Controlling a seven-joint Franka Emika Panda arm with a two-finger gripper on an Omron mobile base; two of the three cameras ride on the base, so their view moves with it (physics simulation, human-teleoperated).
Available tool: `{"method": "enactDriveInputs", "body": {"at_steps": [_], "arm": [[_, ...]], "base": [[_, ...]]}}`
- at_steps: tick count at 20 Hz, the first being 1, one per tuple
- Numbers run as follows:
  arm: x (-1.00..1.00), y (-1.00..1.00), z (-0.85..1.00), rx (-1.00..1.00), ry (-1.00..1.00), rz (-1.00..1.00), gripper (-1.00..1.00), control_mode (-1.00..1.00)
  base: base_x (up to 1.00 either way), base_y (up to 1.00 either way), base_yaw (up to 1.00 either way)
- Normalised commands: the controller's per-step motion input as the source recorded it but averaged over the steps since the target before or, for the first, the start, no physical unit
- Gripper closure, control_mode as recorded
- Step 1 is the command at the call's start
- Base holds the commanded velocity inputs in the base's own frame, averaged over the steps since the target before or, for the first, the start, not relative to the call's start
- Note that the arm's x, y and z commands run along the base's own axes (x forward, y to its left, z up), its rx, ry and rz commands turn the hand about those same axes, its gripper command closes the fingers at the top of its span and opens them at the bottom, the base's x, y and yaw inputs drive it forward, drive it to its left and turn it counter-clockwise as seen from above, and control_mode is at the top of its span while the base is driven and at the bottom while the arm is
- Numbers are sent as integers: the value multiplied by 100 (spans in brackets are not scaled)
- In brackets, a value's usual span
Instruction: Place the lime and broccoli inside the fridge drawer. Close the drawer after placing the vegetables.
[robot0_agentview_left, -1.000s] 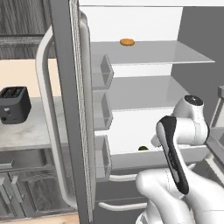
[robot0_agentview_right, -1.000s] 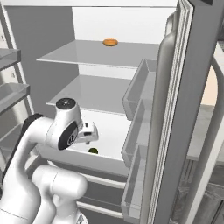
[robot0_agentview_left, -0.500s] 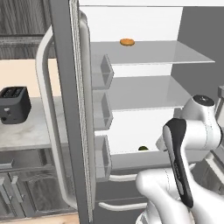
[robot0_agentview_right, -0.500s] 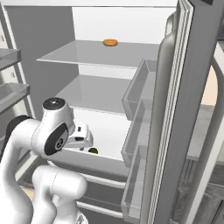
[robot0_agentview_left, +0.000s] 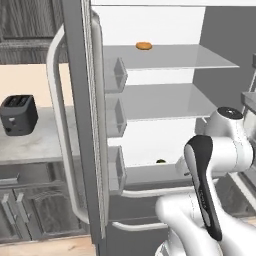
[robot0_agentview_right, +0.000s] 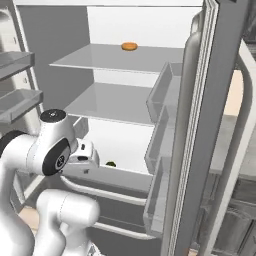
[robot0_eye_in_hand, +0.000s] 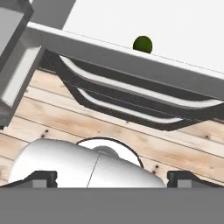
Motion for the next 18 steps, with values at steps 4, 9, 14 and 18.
{"method": "enactDriveInputs", "body": {"at_steps": [4, 9, 14, 18], "arm": [[0, 0, 0, 0, 0, 0, -100, 100], [0, 0, 0, 0, 0, 0, -100, 100], [0, 0, 0, 0, 0, 0, -100, 100], [0, 0, 0, 0, 0, 0, -100, 100]], "base": [[-100, 53, 11], [-92, 94, 33], [-31, 100, 33], [13, 100, 18]]}}
